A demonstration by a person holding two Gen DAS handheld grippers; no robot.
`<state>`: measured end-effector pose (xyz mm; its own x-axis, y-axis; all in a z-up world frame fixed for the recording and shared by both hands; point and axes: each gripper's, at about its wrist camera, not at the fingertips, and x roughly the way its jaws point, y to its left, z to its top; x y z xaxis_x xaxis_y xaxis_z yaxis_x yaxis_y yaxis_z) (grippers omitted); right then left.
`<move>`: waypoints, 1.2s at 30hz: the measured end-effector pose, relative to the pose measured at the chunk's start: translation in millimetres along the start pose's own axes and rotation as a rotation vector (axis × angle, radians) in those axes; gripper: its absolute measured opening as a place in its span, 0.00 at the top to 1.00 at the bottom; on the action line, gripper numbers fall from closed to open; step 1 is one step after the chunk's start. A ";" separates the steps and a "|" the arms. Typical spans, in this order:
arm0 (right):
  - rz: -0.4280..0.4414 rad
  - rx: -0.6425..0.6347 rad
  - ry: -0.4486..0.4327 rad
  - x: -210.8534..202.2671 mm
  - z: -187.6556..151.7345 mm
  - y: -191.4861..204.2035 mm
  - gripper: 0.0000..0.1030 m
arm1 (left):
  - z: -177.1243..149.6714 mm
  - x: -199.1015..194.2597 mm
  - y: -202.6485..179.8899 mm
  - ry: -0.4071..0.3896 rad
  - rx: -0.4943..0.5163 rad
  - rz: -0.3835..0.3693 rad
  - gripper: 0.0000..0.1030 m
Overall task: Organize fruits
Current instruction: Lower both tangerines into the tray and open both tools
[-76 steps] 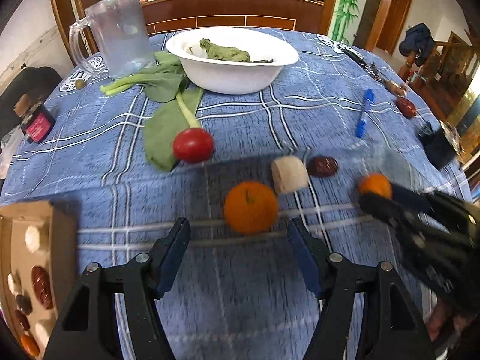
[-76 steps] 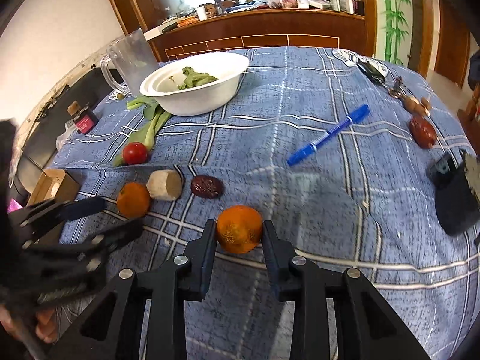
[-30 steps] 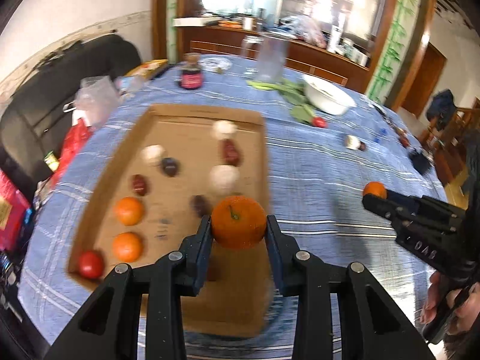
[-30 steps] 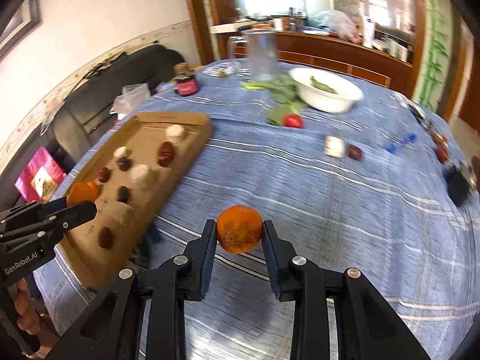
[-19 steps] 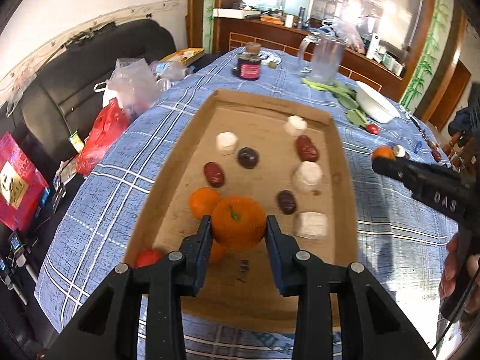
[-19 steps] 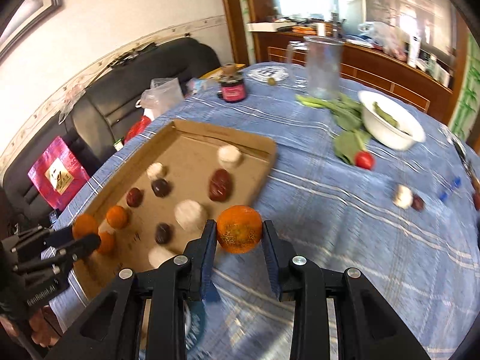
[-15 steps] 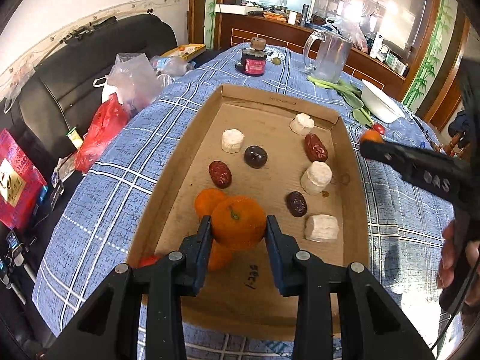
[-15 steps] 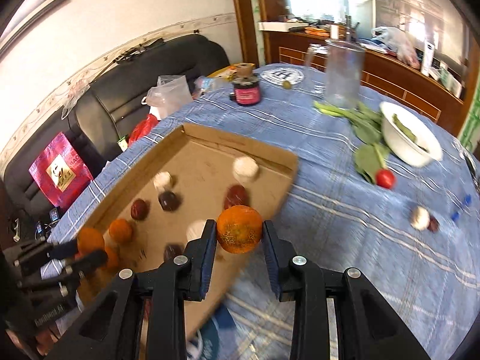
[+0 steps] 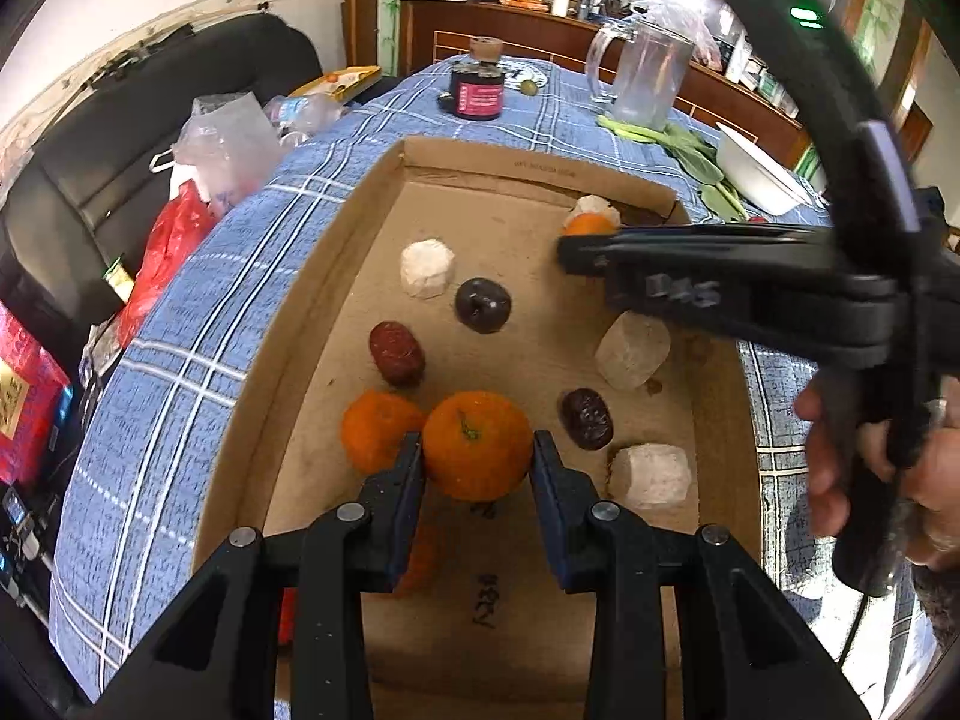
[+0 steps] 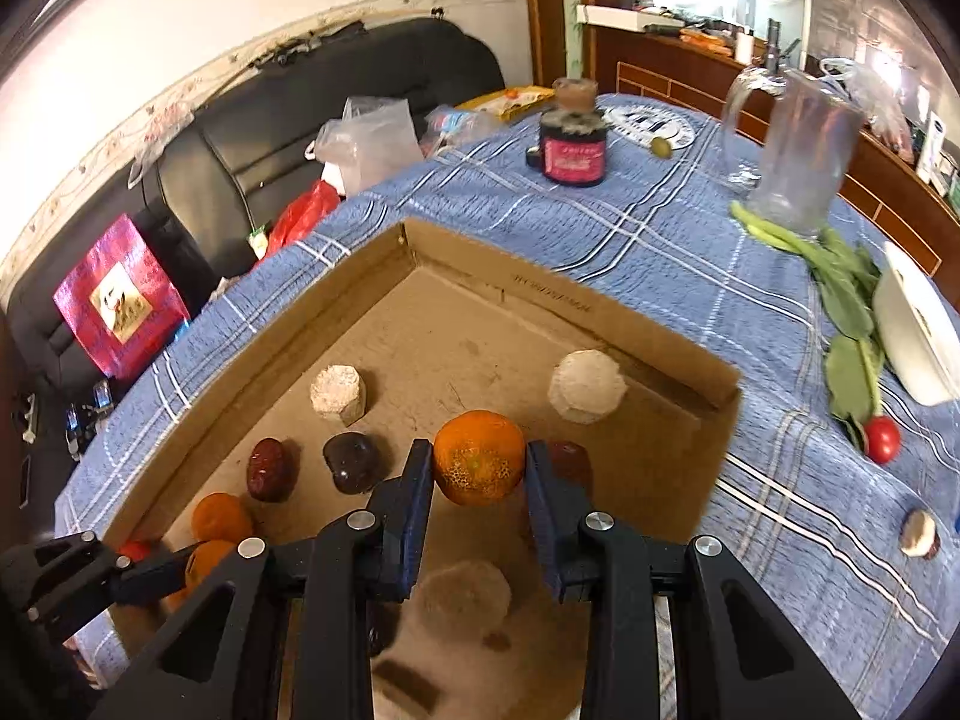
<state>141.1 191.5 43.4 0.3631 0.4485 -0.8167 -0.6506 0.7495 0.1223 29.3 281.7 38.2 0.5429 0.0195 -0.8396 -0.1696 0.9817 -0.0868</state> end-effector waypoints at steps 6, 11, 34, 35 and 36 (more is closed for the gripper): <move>0.001 -0.018 0.033 21.2 5.9 0.1 0.68 | 0.7 9.7 -7.9 0.019 0.030 -0.010 0.67; -0.008 -0.046 0.031 25.0 7.3 1.1 0.67 | -3.2 20.4 -8.9 0.038 0.039 0.006 0.66; -0.232 0.017 -0.076 -57.5 -28.6 -3.5 0.42 | -13.5 -27.6 0.9 -0.085 0.034 0.019 0.40; -0.242 0.041 -0.080 -67.0 -36.3 -5.7 0.41 | -15.3 -34.0 1.1 -0.108 0.035 0.034 0.32; -0.254 0.071 -0.090 -80.7 -48.9 -7.5 0.38 | -18.0 -41.7 0.8 -0.143 0.033 0.053 0.26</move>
<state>84.0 125.8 80.9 0.5681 0.2810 -0.7735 -0.4840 0.8742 -0.0379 -8.3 278.2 63.5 0.6462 0.0958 -0.7571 -0.1749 0.9843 -0.0248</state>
